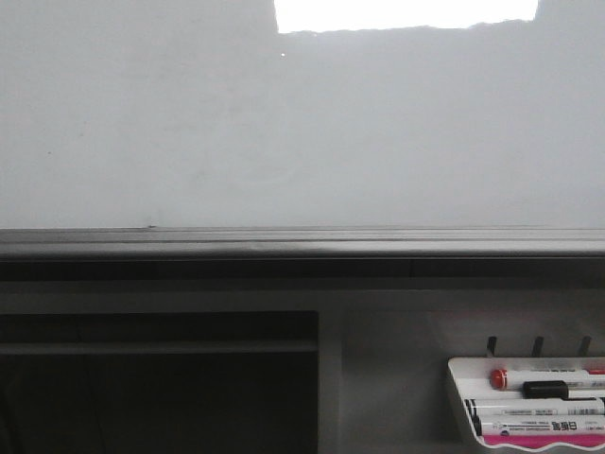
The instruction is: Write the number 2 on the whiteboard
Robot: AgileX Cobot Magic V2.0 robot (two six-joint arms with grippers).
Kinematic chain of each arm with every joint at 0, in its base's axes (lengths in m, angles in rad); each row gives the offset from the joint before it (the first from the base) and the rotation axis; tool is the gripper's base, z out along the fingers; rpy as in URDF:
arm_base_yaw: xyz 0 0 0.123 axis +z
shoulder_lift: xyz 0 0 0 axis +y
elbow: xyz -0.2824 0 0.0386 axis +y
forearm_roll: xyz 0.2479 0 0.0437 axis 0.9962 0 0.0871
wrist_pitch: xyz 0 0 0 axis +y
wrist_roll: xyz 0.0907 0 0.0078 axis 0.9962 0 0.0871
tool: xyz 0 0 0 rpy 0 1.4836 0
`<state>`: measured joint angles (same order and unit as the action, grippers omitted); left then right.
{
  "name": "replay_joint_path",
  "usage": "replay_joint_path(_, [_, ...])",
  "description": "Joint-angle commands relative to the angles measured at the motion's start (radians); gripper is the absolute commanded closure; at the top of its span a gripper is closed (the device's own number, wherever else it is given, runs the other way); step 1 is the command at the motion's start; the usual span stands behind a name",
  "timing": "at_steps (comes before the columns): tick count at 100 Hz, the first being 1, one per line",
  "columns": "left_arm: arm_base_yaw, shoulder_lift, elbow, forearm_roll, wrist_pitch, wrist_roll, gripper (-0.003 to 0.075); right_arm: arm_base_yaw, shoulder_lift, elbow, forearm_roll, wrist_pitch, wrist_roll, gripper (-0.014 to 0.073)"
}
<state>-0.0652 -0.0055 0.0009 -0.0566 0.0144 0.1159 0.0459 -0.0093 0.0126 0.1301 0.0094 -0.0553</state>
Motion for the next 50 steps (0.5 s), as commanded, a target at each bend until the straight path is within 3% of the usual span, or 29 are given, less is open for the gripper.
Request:
replay_joint_path(1, [0.001, -0.025, 0.012, -0.005, -0.071, -0.004, 0.074, -0.004, -0.016, 0.023, -0.011, -0.081, -0.007, 0.0664])
replay_joint_path(50, [0.001, -0.025, 0.012, -0.005, -0.087, -0.004, 0.074, -0.004, -0.016, 0.023, -0.011, -0.103, -0.007, 0.0664])
